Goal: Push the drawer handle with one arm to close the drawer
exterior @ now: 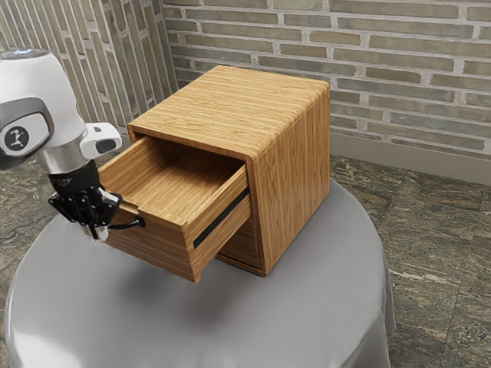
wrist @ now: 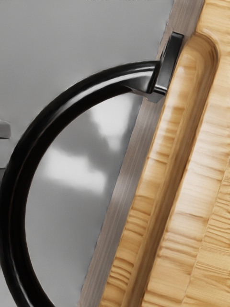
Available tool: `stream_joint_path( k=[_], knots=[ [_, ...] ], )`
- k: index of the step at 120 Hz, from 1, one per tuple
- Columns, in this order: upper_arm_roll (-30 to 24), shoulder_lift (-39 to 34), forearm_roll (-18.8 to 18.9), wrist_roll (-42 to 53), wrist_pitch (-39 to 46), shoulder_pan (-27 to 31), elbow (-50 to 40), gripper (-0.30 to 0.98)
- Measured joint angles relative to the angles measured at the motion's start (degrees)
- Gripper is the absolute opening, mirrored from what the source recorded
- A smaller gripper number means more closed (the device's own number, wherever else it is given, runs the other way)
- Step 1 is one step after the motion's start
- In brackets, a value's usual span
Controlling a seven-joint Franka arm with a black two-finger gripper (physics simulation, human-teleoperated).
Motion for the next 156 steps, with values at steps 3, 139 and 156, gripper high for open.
stream_joint_path(
  k=[3,139,156],
  knots=[
    [-0.02,0.38,0.10,-0.10,0.30,0.00,0.26,-0.02],
    [-1.29,26.38,2.25,-1.65,7.20,-0.03,24.03,0.01],
    [-1.25,28.64,2.87,-1.67,7.96,-0.02,25.99,0.01]
  ],
)
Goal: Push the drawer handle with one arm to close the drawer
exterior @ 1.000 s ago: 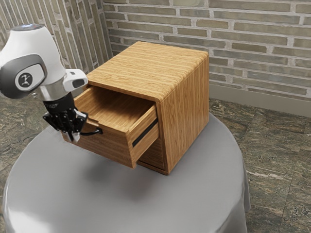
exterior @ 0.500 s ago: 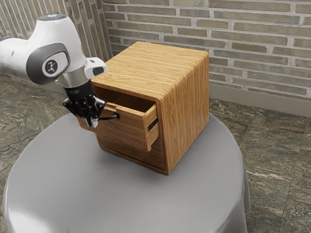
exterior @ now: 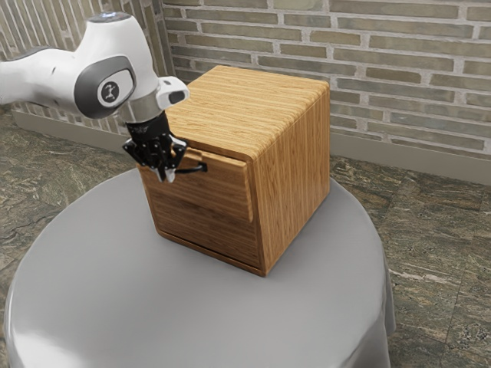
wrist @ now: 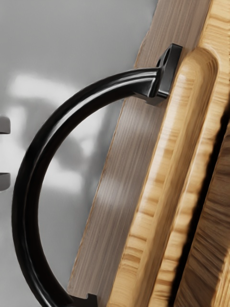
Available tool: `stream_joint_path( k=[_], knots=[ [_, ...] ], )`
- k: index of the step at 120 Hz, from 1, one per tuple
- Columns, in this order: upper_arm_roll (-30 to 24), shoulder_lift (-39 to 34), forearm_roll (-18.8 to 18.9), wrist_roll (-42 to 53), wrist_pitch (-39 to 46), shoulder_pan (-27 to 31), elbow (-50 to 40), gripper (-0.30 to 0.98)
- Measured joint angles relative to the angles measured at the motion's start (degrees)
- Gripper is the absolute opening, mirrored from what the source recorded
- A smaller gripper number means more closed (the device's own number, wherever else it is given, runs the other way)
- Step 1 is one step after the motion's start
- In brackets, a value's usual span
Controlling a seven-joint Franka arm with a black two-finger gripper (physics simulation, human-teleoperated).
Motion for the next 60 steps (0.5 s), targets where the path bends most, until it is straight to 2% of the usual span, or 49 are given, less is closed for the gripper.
stream_joint_path(
  k=[38,52,60],
  knots=[
    [0.09,1.42,0.76,-0.05,0.70,0.02,1.53,0.02],
    [-1.22,-6.92,-1.77,-0.27,-1.06,0.25,-5.14,0.04],
    [-2.05,-9.52,-3.21,-0.52,-3.81,-0.01,-4.42,0.09]
  ],
)
